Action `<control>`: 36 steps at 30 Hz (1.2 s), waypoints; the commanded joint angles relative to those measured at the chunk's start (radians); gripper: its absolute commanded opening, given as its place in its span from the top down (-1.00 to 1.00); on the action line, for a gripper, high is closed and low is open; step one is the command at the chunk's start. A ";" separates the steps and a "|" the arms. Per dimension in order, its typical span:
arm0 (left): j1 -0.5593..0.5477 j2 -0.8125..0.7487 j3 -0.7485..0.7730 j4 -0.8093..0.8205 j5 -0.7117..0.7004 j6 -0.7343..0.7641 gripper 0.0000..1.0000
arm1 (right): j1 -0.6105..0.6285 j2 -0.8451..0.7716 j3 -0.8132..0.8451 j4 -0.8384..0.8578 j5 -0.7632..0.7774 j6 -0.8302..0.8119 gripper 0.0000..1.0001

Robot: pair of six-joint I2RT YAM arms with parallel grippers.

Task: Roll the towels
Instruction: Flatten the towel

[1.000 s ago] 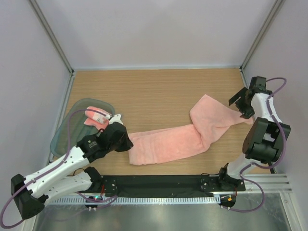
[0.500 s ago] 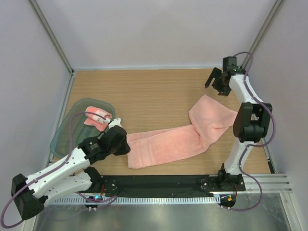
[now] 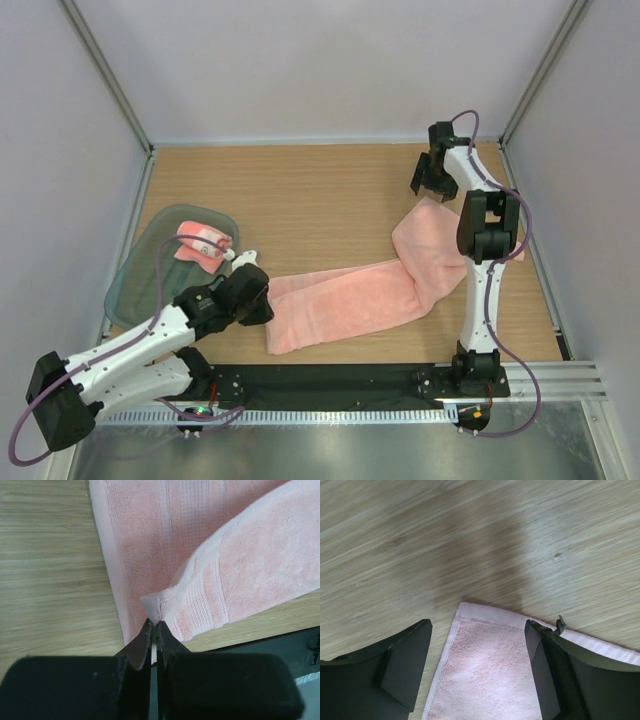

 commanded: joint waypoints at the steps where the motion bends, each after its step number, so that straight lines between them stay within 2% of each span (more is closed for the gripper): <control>1: 0.005 0.016 -0.009 0.063 0.008 -0.001 0.99 | 0.009 0.004 0.054 -0.036 0.070 -0.031 -0.58; 3: 0.006 0.027 -0.006 0.071 0.010 -0.001 1.00 | 0.009 0.016 0.040 -0.027 0.070 -0.031 -0.47; 4: 0.005 0.030 -0.005 0.072 0.013 0.001 1.00 | 0.009 0.018 0.036 -0.027 0.064 -0.031 -0.33; 7: 0.008 0.042 0.001 0.074 0.015 0.007 1.00 | 0.009 0.019 0.005 -0.019 0.053 -0.024 -0.11; 9: 0.009 0.044 0.003 0.076 0.013 0.012 0.99 | 0.009 0.013 -0.030 -0.001 0.052 -0.020 -0.08; 12: 0.020 0.041 0.003 0.074 0.018 0.016 0.99 | 0.009 0.002 -0.067 0.021 0.052 -0.020 0.06; 13: 0.026 0.041 0.003 0.076 0.021 0.019 1.00 | 0.011 0.002 -0.073 0.021 0.050 -0.018 0.28; 15: 0.037 0.039 0.008 0.074 0.031 0.026 0.99 | 0.009 0.008 -0.070 0.019 0.050 -0.018 0.46; 16: 0.056 0.039 0.011 0.072 0.036 0.032 0.99 | 0.009 0.008 -0.067 0.019 0.049 -0.018 0.72; 19: 0.133 0.047 0.043 0.057 0.067 0.068 0.99 | 0.011 -0.011 -0.064 0.019 0.023 -0.008 0.98; 24: 0.291 0.106 0.188 0.043 0.140 0.223 0.99 | 0.009 -0.102 0.002 -0.002 -0.083 0.026 0.98; 27: 0.388 0.211 0.362 0.031 0.163 0.314 0.99 | -0.005 -0.136 0.121 -0.042 -0.151 0.051 0.98; 28: 0.411 0.282 0.471 0.027 0.182 0.331 0.99 | -0.012 -0.143 0.203 -0.068 -0.186 0.067 0.98; 30: 0.472 0.362 0.596 0.011 0.214 0.363 0.99 | -0.026 -0.153 0.291 -0.092 -0.221 0.086 0.98; 31: 0.491 0.437 0.662 0.000 0.263 0.368 1.00 | -0.064 -0.159 0.360 -0.100 -0.288 0.097 0.98; 32: 0.518 0.477 0.810 -0.022 0.287 0.369 0.99 | -0.081 -0.168 0.383 -0.102 -0.319 0.126 0.98; 34: 0.528 0.531 0.944 -0.055 0.320 0.380 0.99 | -0.135 -0.243 0.391 -0.085 -0.399 0.143 0.98; 35: 0.529 0.559 1.062 -0.081 0.318 0.386 0.99 | -0.150 -0.290 0.369 -0.068 -0.413 0.143 0.98; 36: 0.529 0.561 1.099 -0.089 0.317 0.391 0.99 | -0.167 -0.339 0.330 -0.051 -0.422 0.137 0.98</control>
